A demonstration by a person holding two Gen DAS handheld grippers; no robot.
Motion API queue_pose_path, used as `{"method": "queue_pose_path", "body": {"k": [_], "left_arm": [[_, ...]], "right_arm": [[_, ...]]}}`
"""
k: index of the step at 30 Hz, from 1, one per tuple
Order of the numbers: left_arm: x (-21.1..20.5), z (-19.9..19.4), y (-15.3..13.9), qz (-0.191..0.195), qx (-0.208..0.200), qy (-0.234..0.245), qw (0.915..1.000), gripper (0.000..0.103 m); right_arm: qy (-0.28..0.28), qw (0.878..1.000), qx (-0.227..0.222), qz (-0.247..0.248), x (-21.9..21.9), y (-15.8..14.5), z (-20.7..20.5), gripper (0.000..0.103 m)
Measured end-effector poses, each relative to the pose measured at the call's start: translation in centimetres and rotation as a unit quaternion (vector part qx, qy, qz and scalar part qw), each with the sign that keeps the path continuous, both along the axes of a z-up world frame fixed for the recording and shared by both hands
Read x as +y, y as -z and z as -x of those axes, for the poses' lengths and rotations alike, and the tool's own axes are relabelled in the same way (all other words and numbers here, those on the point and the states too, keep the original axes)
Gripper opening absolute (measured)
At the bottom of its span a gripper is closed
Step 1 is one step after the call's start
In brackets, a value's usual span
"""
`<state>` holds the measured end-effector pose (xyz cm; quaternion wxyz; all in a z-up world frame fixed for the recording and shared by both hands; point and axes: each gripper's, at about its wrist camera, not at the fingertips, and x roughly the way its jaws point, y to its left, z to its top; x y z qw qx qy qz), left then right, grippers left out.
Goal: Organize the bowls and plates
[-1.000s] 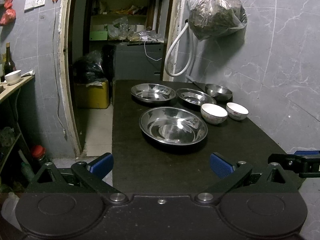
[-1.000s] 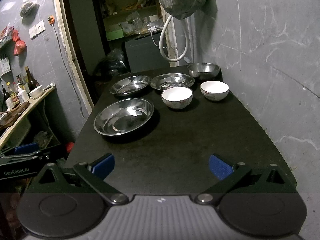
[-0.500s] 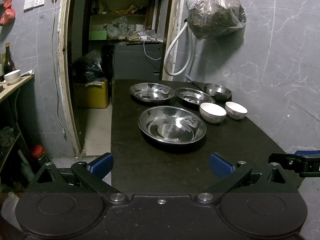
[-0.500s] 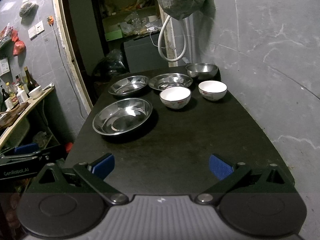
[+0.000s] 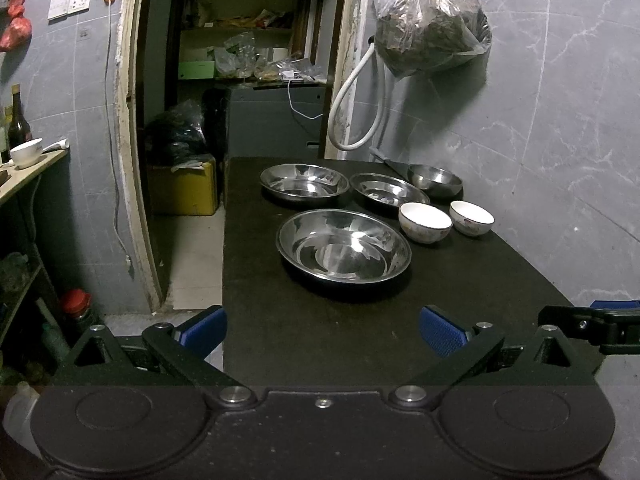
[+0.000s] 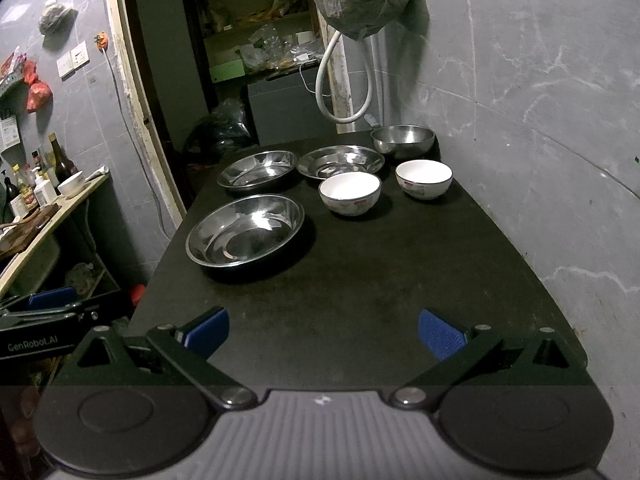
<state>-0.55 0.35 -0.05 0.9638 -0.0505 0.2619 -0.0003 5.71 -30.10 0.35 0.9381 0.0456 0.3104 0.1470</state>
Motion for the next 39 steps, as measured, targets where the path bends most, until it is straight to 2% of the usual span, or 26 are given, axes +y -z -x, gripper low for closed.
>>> {"method": "queue_pose_path", "body": {"k": [30, 33, 39], "left_arm": [[-0.2, -0.2, -0.2, -0.008, 0.009, 0.008, 0.9999, 0.102], [-0.2, -0.5, -0.1, -0.010, 0.015, 0.004, 0.9998, 0.102], [0.5, -1.0, 0.4, -0.016, 0.032, -0.018, 0.9992, 0.102]], "right_arm": [[0.009, 1.000, -0.001, 0.000, -0.5, 0.3, 0.5, 0.103], [0.012, 1.000, 0.012, 0.013, -0.2, 0.5, 0.1, 0.103], [0.017, 0.997, 0.066, 0.039, 0.5, 1.2, -1.1, 0.103]]}}
